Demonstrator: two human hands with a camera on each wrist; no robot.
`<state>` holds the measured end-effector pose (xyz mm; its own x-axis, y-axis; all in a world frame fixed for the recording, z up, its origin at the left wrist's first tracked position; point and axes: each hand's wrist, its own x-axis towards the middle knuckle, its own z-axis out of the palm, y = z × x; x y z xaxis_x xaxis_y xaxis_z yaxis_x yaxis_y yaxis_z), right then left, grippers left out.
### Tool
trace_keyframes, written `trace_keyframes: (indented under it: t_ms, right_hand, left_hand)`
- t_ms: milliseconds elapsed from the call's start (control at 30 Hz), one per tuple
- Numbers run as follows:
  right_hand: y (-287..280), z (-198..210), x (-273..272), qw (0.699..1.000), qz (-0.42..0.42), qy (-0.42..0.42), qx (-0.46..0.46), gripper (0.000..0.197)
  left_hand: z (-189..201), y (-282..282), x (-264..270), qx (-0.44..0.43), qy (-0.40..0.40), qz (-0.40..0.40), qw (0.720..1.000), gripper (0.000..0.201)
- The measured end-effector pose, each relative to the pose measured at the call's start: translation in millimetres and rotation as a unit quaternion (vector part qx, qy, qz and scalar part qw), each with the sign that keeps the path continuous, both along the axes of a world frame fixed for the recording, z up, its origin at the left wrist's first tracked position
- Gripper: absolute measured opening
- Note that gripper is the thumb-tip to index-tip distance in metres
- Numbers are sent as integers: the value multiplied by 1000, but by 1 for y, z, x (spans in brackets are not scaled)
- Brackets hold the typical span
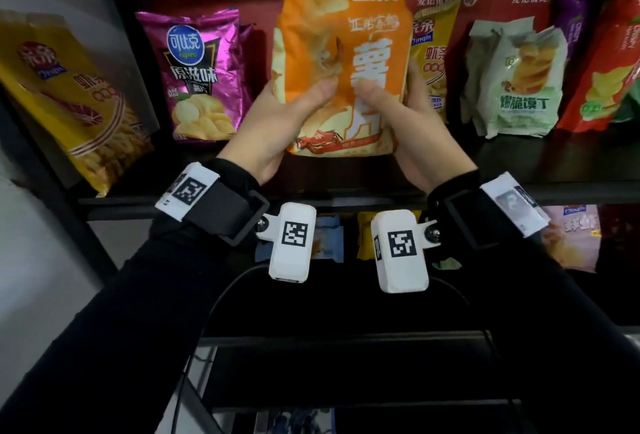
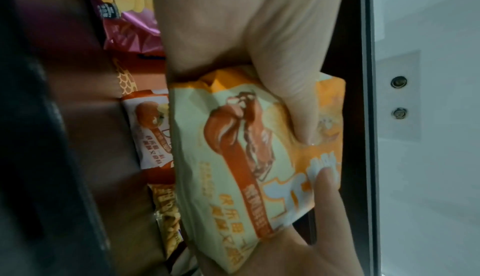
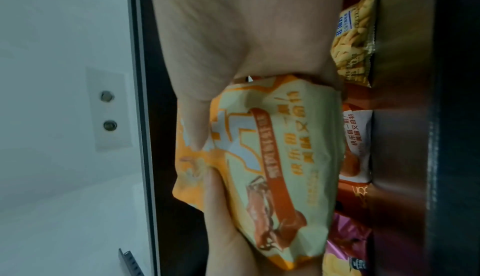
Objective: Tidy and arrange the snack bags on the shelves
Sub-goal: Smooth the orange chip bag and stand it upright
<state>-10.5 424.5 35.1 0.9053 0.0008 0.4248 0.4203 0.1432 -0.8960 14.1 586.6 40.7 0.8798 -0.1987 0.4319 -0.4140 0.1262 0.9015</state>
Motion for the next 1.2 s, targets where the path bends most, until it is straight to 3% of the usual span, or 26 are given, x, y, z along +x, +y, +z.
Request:
trace_keyframes:
  t_ms: [67,200,333,400,467,567,667,733,800,867,933,1000,1100,1200]
  right_hand:
    - [1,-2,3,999,-22,6,-27,78]
    - [-4,-12,5,998,-43,13,-40,78]
    - [-24,-16,5,996,-88,0,-32,72]
    - [-44,-14,4,989,-150,-13,0,72]
    - [-73,-11,3,973,-227,-10,37,65]
    - [-116,-10,-1,955,-289,26,65,49]
    - [-142,-12,-2,942,-322,84,37,41]
    - [-143,-13,-4,927,-362,93,-19,48]
    - [-136,-14,-9,889,-441,38,-120,62]
    - [-123,-16,-15,823,-503,-18,-264,71]
    - [-111,-20,-19,770,-506,-5,-388,63]
    - [-108,-22,-19,750,-479,40,-455,51]
    - [-109,-19,-17,737,-484,67,-467,46]
    - [-93,-17,-14,722,-530,-40,-443,40]
  left_hand:
    - [-6,-6,4,-7,-11,-3,1000,28]
    - [-17,-20,10,-11,28,42,999,81]
    - [-22,-31,16,64,27,69,995,97]
    - [-25,-29,22,177,23,134,975,90]
    - [-33,-23,28,278,29,188,942,71]
    - [-47,-18,32,393,12,195,898,44]
    - [-50,-24,29,461,-29,196,865,38]
    - [-49,-28,27,489,-36,205,847,35]
    - [-49,-30,26,501,-34,213,838,36]
    - [-50,-29,26,510,-34,215,832,38]
    - [-50,-27,26,509,-35,210,834,39]
    - [-50,-26,26,502,-38,200,841,39]
    - [-49,-25,24,496,-39,195,845,38]
    - [-47,-25,22,494,-33,189,848,36]
